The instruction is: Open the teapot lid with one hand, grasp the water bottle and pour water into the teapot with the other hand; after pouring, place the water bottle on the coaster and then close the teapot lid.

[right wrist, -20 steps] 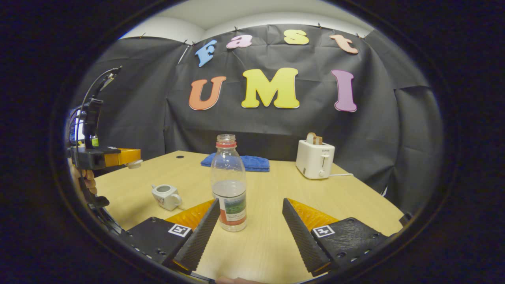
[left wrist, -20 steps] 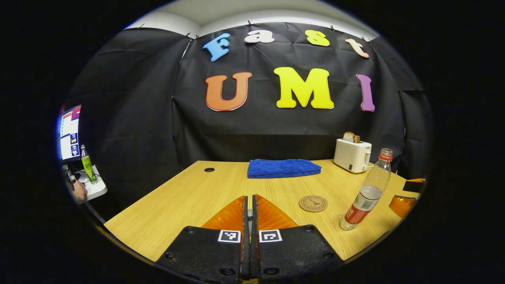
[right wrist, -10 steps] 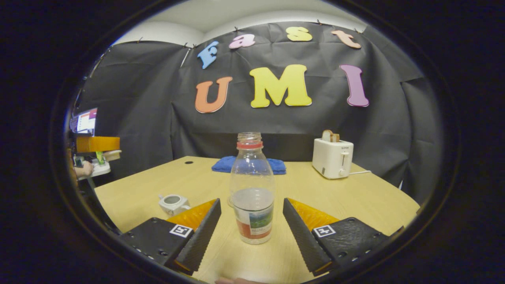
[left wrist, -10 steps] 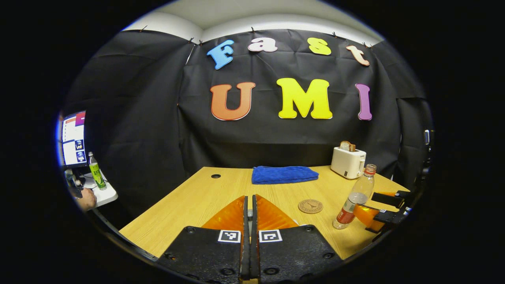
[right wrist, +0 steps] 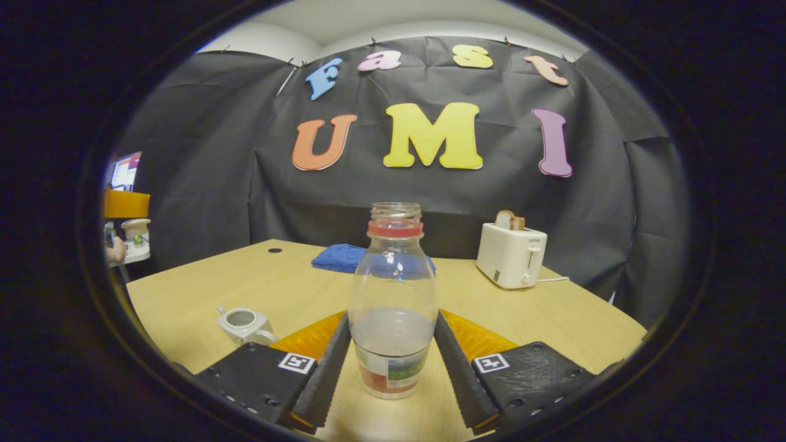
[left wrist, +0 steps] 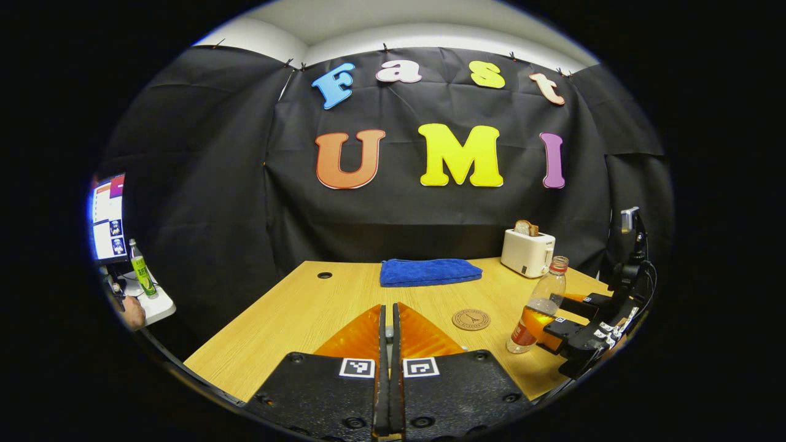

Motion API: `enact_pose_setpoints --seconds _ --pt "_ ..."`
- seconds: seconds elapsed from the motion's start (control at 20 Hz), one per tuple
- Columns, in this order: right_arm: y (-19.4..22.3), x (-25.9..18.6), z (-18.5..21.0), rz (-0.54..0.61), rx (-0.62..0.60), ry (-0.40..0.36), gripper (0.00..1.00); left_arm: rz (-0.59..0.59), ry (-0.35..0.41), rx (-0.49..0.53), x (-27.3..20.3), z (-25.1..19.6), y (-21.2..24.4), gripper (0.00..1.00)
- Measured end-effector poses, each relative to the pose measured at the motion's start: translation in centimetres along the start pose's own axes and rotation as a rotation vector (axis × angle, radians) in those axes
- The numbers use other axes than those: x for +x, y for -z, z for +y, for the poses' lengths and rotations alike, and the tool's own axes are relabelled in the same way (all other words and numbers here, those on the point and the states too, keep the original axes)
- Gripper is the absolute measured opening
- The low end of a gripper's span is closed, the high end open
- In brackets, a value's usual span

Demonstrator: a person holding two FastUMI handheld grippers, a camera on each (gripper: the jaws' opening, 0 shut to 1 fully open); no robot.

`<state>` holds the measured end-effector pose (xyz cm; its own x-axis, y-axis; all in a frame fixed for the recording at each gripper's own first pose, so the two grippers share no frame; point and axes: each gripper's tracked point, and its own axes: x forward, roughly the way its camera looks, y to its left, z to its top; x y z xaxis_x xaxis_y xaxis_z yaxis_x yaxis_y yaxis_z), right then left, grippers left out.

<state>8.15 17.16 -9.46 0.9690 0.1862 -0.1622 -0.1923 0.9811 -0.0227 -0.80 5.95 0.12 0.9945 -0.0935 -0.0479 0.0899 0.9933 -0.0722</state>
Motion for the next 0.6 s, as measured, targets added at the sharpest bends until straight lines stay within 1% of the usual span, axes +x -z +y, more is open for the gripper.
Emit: enact_pose_setpoints --seconds 0.1,0.2,0.3,0.4,0.5,0.6 --pt "0.0 -0.1 0.3 0.0 -0.001 -0.003 0.75 0.002 -0.011 -0.005 0.0 0.8 0.0 0.03" --pt "-0.1 -0.2 0.4 0.007 -0.009 -0.01 0.75 0.001 -0.017 -0.009 -0.2 1.1 -0.1 0.03" --pt "-0.7 -0.6 0.5 0.006 -0.042 -0.009 0.73 -0.007 -0.016 -0.008 -0.6 1.4 -0.3 0.03" --pt "-1.7 -0.9 0.8 -0.008 -0.107 -0.005 0.72 -0.014 -0.023 0.01 -0.8 1.9 -0.5 0.03" --pt "-2.8 -1.1 0.7 -0.024 -0.193 0.027 0.73 -0.022 -0.029 0.026 -1.1 2.4 -0.7 0.03" --pt "-3.4 -0.9 0.8 -0.02 -0.289 0.053 0.73 -0.03 -0.014 0.029 -1.5 2.3 -1.0 0.03"
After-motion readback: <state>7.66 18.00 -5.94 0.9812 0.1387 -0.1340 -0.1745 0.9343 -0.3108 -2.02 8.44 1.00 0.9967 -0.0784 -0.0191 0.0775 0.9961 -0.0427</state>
